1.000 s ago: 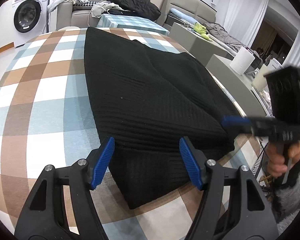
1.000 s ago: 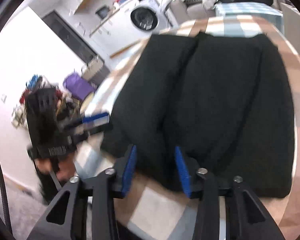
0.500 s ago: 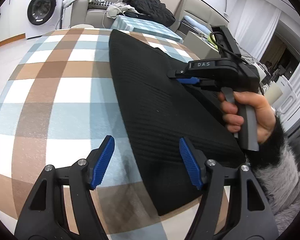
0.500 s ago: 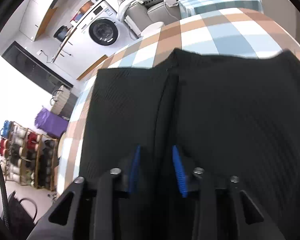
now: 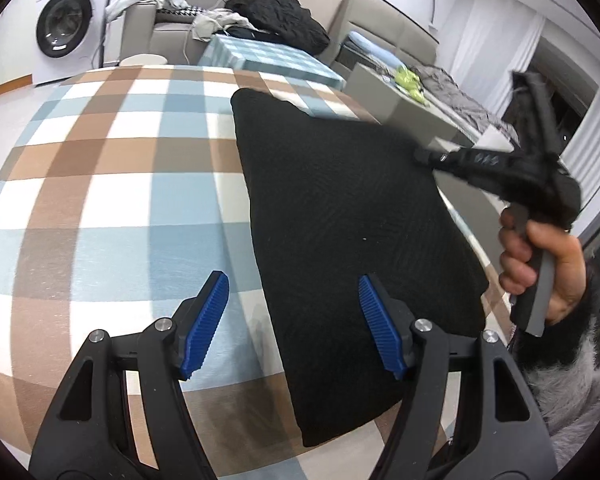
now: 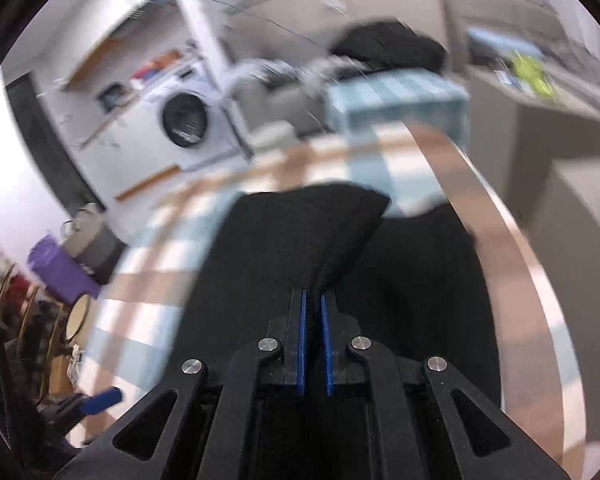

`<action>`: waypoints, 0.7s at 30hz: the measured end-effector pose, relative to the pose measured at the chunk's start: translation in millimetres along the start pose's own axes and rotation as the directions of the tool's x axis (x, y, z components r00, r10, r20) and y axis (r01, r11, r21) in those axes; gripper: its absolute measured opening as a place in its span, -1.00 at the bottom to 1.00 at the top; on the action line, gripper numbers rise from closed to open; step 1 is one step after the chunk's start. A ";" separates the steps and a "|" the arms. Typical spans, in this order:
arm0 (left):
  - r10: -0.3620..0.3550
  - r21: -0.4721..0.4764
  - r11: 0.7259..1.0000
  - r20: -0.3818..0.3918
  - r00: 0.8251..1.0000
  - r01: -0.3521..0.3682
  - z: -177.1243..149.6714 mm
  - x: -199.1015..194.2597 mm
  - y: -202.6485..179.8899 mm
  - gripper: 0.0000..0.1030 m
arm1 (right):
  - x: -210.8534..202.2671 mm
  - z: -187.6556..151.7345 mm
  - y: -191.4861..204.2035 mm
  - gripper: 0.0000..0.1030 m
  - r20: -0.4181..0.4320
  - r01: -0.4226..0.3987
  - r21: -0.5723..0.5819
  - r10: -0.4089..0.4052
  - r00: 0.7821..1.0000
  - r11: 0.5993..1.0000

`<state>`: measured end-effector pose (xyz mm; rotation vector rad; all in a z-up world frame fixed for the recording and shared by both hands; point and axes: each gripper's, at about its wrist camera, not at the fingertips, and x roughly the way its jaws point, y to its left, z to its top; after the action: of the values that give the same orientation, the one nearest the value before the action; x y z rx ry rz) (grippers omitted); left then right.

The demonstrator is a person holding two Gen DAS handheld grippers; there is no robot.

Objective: Fold small clothes

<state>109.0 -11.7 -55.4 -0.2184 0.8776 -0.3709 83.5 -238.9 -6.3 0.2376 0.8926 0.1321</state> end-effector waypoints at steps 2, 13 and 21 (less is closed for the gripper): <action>0.007 0.010 1.000 -0.015 1.000 -0.007 -1.9 6.7 -4.6 0.27 | 9.6 -7.0 -18.6 -0.87 -0.025 0.012 0.017 -0.011 1.000 1.000; 0.018 -0.015 1.000 -0.076 0.997 -0.020 -11.7 29.8 1.9 0.27 | -0.2 -35.2 -62.2 -0.03 -0.039 -0.067 0.079 0.070 0.997 0.995; 0.025 -0.010 1.000 -0.080 0.996 -0.026 -11.5 32.0 1.7 0.27 | 44.1 0.5 -75.8 0.02 -0.077 -0.089 0.152 0.101 0.992 0.984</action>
<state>119.0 -23.4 -85.7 -0.2036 0.9605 -0.3532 112.5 -302.9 -58.9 0.4159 0.9766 0.1658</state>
